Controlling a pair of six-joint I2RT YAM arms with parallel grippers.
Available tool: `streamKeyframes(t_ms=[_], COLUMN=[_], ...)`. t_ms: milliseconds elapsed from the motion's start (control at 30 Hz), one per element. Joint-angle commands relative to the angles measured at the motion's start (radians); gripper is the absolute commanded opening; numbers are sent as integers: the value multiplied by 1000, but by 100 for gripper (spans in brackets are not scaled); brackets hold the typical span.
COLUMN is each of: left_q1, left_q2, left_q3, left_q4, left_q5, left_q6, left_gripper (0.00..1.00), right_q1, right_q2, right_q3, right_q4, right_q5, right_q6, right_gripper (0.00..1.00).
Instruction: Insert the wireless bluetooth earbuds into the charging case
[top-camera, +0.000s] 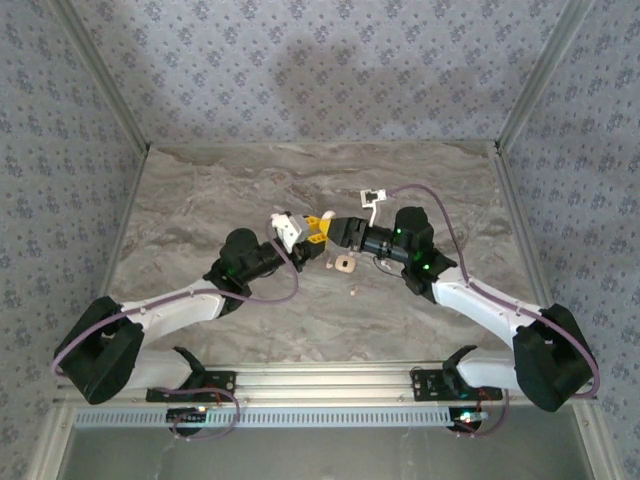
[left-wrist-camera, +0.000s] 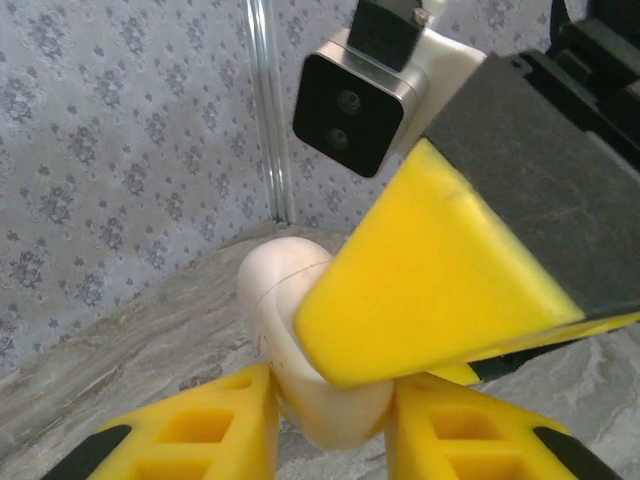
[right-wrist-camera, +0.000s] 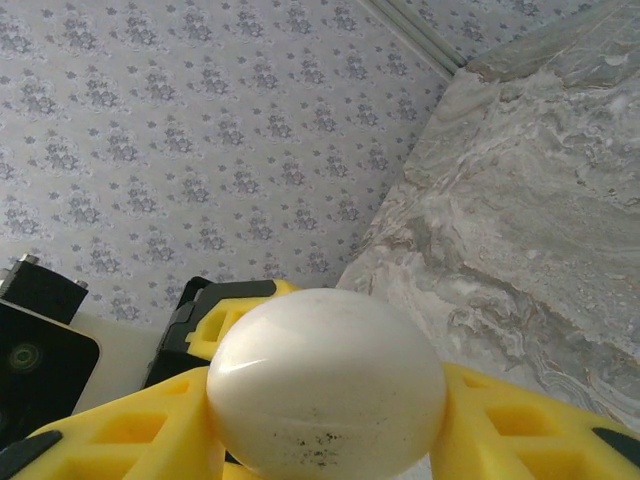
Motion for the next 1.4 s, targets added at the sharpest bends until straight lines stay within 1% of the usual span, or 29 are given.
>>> streamKeyframes(t_ms=[0,67,133,233,300,433,500,600,733,833,967,1033,1100,1267,1367], left_q1=[4,5,11,34,57,120,142,153,154,154,154,155,154,156,157], left_q2=[-24,-23,-20,-12,-8,4,9,12,16,17,16,11,3,-7,-6], left_q3=[46,40,35,31,33,43,54,74,93,101,117,129,134,137,145], left_q4=[-22,-25,-24,-24,-22,-18,-21,-51,-66,-65,-84,-110,-137,-162,-185], left_q5=[16,11,17,59,101,223,288,364,447,505,567,587,597,602,610], left_q6=[19,26,21,9,-9,-65,-84,-86,-86,-87,-82,-71,-54,-40,-33], left_gripper=[28,26,25,24,24,23,23,23,23,23,23,23,23,23,23], right_q1=[8,-13,-36,-75,-97,-133,-145,-161,-175,-189,-225,-232,-232,-242,-246], right_q2=[-12,-21,-36,-66,-90,-143,-167,-195,-201,-191,-171,-171,-172,-152,-149], right_q3=[26,27,17,20,28,63,71,78,126,173,206,202,204,243,246], right_q4=[-32,-58,-63,-104,-134,-265,-299,-329,-453,-548,-580,-593,-612,-694,-708], right_q5=[-57,-55,-52,-66,-84,-106,-130,-193,-262,-325,-448,-484,-490,-482,-479], right_q6=[-16,-33,-53,-115,-176,-363,-473,-652,-909,-1068,-1178,-1248,-1302,-1353,-1370], right_gripper=[57,68,74,79,80,79,77,76,70,68,67,65,65,65,65])
